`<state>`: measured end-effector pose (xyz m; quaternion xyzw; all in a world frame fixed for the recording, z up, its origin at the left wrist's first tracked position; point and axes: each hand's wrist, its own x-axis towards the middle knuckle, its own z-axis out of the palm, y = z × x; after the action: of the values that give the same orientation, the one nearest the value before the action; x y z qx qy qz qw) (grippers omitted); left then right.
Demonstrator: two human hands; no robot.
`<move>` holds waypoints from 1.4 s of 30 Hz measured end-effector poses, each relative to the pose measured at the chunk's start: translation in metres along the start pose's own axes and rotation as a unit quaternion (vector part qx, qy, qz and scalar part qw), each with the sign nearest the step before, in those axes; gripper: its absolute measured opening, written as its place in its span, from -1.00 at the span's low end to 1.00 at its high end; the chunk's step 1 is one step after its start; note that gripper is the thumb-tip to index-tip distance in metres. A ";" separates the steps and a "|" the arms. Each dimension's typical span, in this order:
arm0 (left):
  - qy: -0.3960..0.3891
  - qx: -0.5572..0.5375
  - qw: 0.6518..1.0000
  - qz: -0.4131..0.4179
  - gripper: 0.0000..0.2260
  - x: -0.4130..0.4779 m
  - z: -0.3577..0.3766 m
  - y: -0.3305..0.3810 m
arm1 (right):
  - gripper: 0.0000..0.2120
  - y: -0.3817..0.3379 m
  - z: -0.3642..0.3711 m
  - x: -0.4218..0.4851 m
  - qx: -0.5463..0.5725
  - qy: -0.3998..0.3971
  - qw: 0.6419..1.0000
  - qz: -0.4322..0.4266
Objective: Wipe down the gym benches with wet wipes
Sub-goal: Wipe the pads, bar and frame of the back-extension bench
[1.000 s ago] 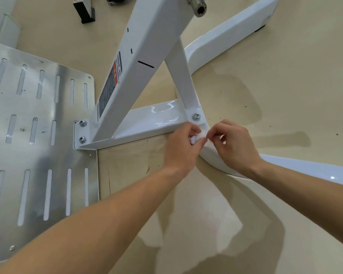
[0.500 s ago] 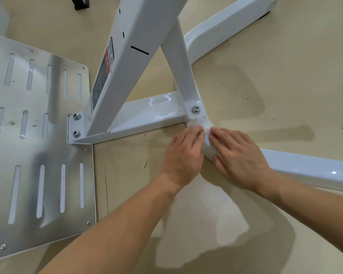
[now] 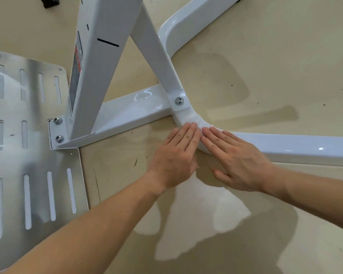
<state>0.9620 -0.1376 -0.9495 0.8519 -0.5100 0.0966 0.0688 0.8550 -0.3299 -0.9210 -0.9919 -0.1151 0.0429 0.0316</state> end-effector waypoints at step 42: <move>-0.103 -0.041 0.989 0.093 -0.38 0.050 -0.006 0.098 | -0.17 0.029 0.012 -0.105 -0.036 -0.042 0.972 0.229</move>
<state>0.8987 -0.2253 -0.9299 0.8024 -0.5952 -0.0067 0.0418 0.7584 -0.3819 -0.9273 -0.9896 0.1128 0.0869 -0.0192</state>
